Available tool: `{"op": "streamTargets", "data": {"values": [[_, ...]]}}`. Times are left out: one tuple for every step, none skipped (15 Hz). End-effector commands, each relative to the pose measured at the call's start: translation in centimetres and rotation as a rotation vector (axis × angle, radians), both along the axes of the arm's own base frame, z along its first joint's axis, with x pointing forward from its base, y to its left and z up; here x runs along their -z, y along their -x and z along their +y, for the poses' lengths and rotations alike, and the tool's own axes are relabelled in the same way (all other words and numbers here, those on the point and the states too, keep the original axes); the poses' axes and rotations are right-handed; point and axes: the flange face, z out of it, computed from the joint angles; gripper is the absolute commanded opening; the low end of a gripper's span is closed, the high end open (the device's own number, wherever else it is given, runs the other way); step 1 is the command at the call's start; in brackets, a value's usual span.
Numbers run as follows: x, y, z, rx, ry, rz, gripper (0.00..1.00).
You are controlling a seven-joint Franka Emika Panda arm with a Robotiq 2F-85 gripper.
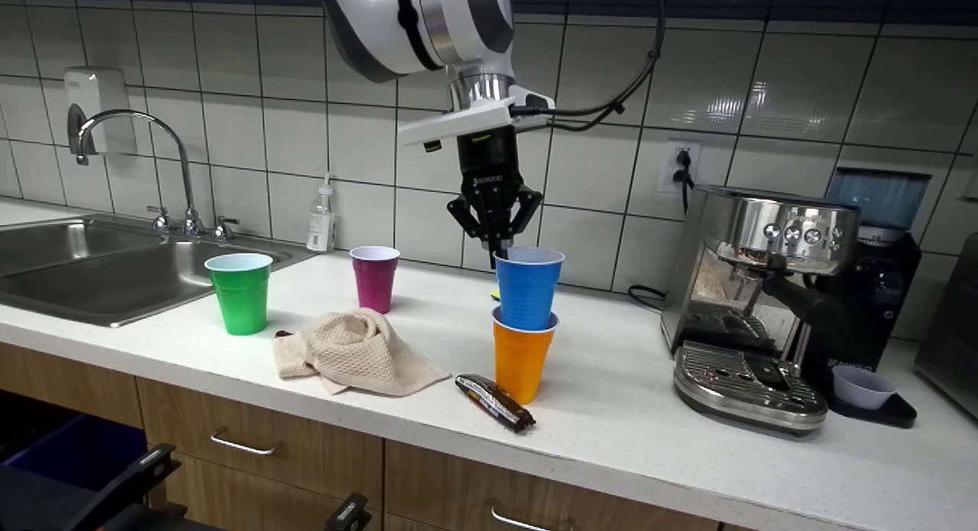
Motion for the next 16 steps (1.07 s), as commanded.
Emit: {"op": "streamTargets", "data": {"values": [[0.49, -0.80, -0.16, 0.019, -0.005, 0.001, 0.01], [0.66, -0.82, -0.21, 0.020, -0.005, 0.005, 0.01], [0.79, -0.82, -0.25, 0.022, -0.006, 0.008, 0.01], [0.90, -0.85, -0.30, 0.022, -0.006, 0.009, 0.01], [0.98, -0.88, -0.32, 0.021, -0.006, 0.011, 0.01], [1.09, -0.91, -0.37, 0.022, -0.006, 0.012, 0.01], [1.25, -0.95, -0.45, 0.023, -0.006, 0.014, 0.01], [1.34, -0.98, -0.48, 0.024, -0.006, 0.016, 0.01], [1.41, -1.01, -0.51, 0.024, -0.006, 0.016, 0.01], [1.44, -1.03, -0.53, 0.024, -0.008, 0.017, 0.01], [1.45, -1.04, -0.53, 0.024, -0.009, 0.017, 0.02], [1.43, -1.07, -0.51, 0.023, -0.011, 0.016, 0.29], [1.41, -1.11, -0.50, 0.022, -0.013, 0.015, 0.31], [1.40, -1.14, -0.48, 0.023, -0.015, 0.015, 0.37], [1.35, -1.17, -0.47, 0.023, -0.016, 0.013, 0.45], [1.29, -1.20, -0.46, 0.023, -0.018, 0.012, 0.51]]}}
